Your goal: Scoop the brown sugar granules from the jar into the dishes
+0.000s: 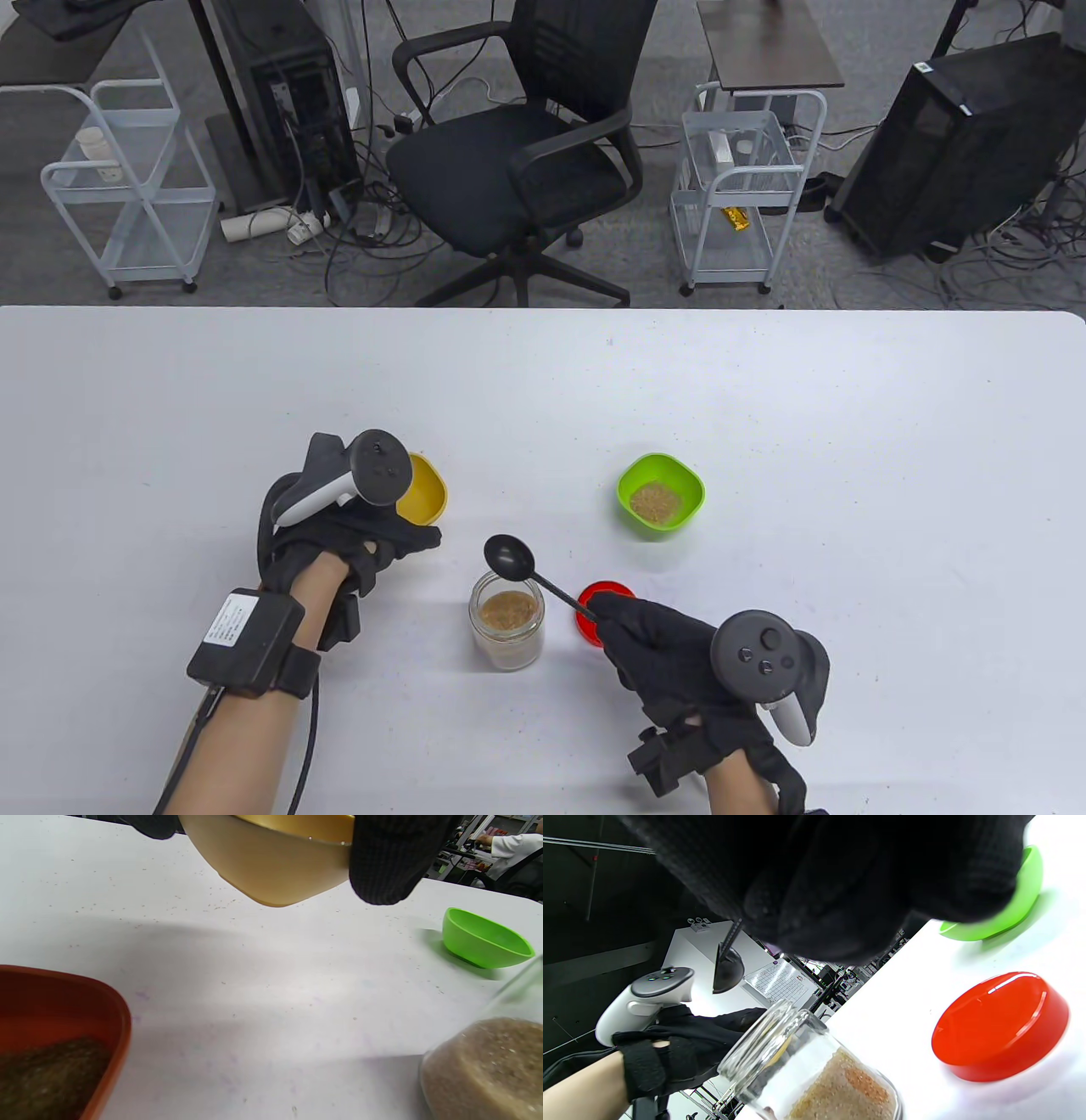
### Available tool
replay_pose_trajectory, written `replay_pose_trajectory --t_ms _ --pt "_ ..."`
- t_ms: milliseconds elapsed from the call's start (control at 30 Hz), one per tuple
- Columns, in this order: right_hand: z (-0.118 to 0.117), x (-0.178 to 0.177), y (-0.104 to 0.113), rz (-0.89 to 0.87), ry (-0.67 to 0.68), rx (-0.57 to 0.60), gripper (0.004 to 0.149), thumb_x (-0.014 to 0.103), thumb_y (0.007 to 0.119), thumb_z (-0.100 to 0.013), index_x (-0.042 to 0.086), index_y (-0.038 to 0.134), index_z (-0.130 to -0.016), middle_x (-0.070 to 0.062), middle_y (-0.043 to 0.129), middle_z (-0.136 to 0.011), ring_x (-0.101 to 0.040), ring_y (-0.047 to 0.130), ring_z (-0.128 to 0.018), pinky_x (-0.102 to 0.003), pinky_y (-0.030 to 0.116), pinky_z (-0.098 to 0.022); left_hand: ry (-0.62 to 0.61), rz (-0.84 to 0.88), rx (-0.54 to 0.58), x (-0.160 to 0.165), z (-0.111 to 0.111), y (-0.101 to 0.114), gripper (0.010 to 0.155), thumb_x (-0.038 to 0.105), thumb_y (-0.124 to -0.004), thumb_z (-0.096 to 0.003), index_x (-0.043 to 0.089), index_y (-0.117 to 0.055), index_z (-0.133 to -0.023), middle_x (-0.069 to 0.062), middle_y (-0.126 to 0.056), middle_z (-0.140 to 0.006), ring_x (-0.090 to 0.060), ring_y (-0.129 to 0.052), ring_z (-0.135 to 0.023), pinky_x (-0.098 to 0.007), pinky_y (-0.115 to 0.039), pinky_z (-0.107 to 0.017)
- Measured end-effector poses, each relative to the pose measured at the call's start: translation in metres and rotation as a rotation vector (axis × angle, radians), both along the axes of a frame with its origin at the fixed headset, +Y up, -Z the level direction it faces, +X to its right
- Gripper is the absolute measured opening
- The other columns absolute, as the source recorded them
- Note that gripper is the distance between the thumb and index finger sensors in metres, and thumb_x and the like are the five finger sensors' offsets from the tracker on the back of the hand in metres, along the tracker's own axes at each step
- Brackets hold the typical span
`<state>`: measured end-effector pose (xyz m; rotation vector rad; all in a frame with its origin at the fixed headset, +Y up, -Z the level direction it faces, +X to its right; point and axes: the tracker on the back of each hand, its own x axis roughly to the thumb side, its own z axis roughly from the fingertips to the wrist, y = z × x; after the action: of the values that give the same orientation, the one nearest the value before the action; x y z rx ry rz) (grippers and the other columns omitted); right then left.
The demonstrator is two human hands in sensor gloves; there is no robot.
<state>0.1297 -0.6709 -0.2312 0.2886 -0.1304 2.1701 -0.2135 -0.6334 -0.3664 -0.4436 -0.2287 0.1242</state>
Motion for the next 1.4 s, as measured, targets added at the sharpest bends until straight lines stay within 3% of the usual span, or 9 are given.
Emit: replay_pose_trajectory --t_ms 467,800,933,1400 --pt "-0.002 -0.001 -0.001 -0.003 0.010 -0.019 0.040 0.041 0.082 -0.051 0.023 0.090 -0.087 0.008 0.103 -0.054 -0.013 0.107 -0.029 -0.037 0.094 -0.034 -0.052 0.079 0.068 -0.007 0.062 0.006 0.115 0.058 -0.086 -0.0553 -0.006 -0.013 -0.116 -0.037 -0.018 -0.120 -0.063 -0.037 -0.110 -0.062 -0.060 -0.081" --pt "-0.003 -0.005 -0.003 0.013 0.027 -0.030 0.040 0.041 0.082 -0.051 0.023 0.090 -0.087 0.008 0.103 -0.054 -0.013 0.107 -0.029 -0.037 0.094 -0.034 -0.050 0.187 0.105 -0.012 0.092 -0.013 0.115 0.059 -0.087 -0.0550 -0.006 -0.014 -0.117 -0.037 -0.018 -0.119 -0.061 -0.040 -0.107 -0.061 -0.058 -0.081" --pt "-0.003 -0.005 -0.003 0.014 0.028 -0.028 0.040 0.041 0.082 -0.051 0.023 0.090 -0.087 0.008 0.103 -0.054 -0.013 0.107 -0.029 -0.037 0.094 -0.034 -0.036 0.221 0.124 -0.016 0.099 -0.026 0.115 0.059 -0.087 -0.0547 -0.006 -0.014 -0.117 -0.036 -0.018 -0.119 -0.061 -0.038 -0.107 -0.060 -0.056 -0.082" --pt "0.001 -0.005 0.001 0.043 0.010 0.007 0.040 0.040 0.082 -0.051 0.023 0.090 -0.087 0.008 0.103 -0.053 -0.013 0.107 -0.029 -0.037 0.094 -0.034 -0.035 0.231 0.149 -0.024 0.111 -0.039 0.115 0.060 -0.087 -0.0542 -0.004 -0.015 -0.117 -0.035 -0.018 -0.120 -0.059 -0.037 -0.106 -0.060 -0.054 -0.082"
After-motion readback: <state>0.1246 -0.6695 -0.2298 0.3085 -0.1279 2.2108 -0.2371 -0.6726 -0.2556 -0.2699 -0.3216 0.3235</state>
